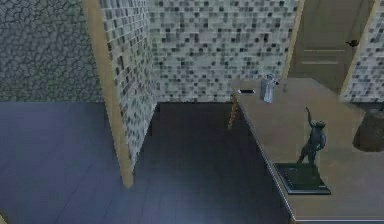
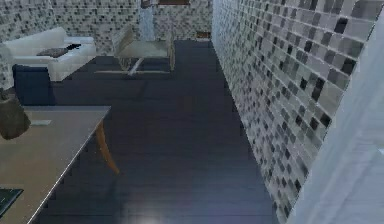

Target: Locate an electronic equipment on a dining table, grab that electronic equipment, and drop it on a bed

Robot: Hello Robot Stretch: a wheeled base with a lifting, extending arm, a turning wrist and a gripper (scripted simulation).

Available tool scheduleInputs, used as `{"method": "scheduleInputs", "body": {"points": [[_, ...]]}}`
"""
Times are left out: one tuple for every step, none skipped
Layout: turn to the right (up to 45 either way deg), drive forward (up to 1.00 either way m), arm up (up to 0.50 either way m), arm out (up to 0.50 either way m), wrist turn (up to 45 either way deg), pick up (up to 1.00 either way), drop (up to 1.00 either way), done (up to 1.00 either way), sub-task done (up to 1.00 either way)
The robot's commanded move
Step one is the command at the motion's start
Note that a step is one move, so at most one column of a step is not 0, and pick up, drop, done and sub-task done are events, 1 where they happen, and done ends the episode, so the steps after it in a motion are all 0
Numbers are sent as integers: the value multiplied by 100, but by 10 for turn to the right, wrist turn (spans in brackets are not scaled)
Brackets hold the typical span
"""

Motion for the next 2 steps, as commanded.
{"method": "scheduleInputs", "body": {"points": [[0, 100, 0, 0, 0, 0, 0, 0, 0], [0, 20, 0, 0, 0, 0, 0, 0, 0]]}}
